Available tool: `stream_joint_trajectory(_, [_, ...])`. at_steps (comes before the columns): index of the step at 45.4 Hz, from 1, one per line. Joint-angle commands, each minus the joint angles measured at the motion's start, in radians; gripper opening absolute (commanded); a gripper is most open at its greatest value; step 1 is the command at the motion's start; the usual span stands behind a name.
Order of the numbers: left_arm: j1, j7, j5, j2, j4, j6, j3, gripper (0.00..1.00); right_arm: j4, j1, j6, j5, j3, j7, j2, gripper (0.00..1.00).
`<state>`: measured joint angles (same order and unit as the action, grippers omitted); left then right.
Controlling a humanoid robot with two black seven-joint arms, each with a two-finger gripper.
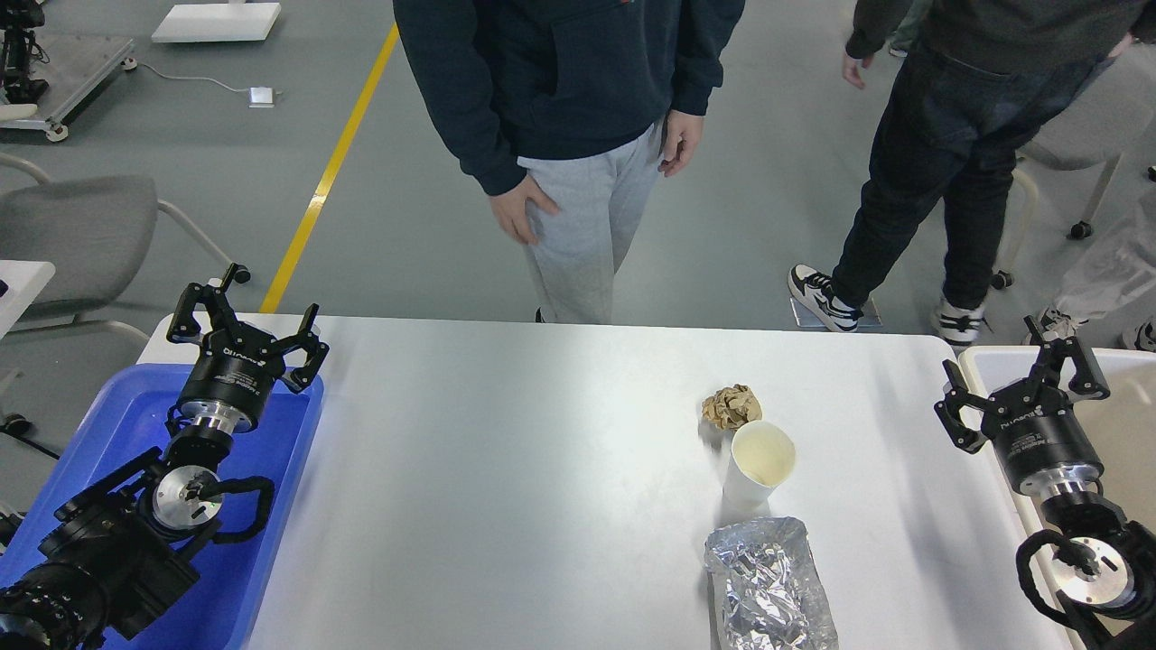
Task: Tidy desktop
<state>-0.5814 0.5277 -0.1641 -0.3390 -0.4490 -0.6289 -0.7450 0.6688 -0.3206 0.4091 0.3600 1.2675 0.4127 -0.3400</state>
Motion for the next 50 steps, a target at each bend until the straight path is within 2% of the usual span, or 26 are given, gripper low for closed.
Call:
stream_joint_trajectory(1, [0.0, 0.0, 0.0, 0.0, 0.0, 0.0, -0.001, 1.0, 0.0, 0.005, 0.0, -0.001, 0.001, 0.0, -0.001, 0.99])
stream_joint_trajectory(23, [0.0, 0.0, 0.0, 0.0, 0.0, 0.0, -0.001, 1.0, 0.032, 0.006, -0.022, -0.003, 0.007, 0.0, -0.002, 0.99])
stream_joint_trajectory(28, [0.0, 0.0, 0.0, 0.002, 0.0, 0.0, -0.001, 1.0, 0.148, 0.018, -0.104, -0.001, -0.005, -0.005, -0.031, 0.99])
stream_joint_trajectory(36, [0.0, 0.0, 0.0, 0.0, 0.0, 0.0, -0.001, 1.0, 0.343, 0.035, -0.226, -0.001, -0.103, -0.043, -0.137, 0.99])
stream_joint_trajectory(43, [0.0, 0.0, 0.0, 0.0, 0.0, 0.0, -0.001, 1.0, 0.442, 0.026, -0.268, 0.016, -0.213, -0.046, -0.243, 0.99])
stream_joint_trajectory(50, [0.0, 0.0, 0.0, 0.0, 0.0, 0.0, -0.001, 1.0, 0.509, -0.028, -0.407, 0.102, -0.338, -0.045, -0.367, 0.99])
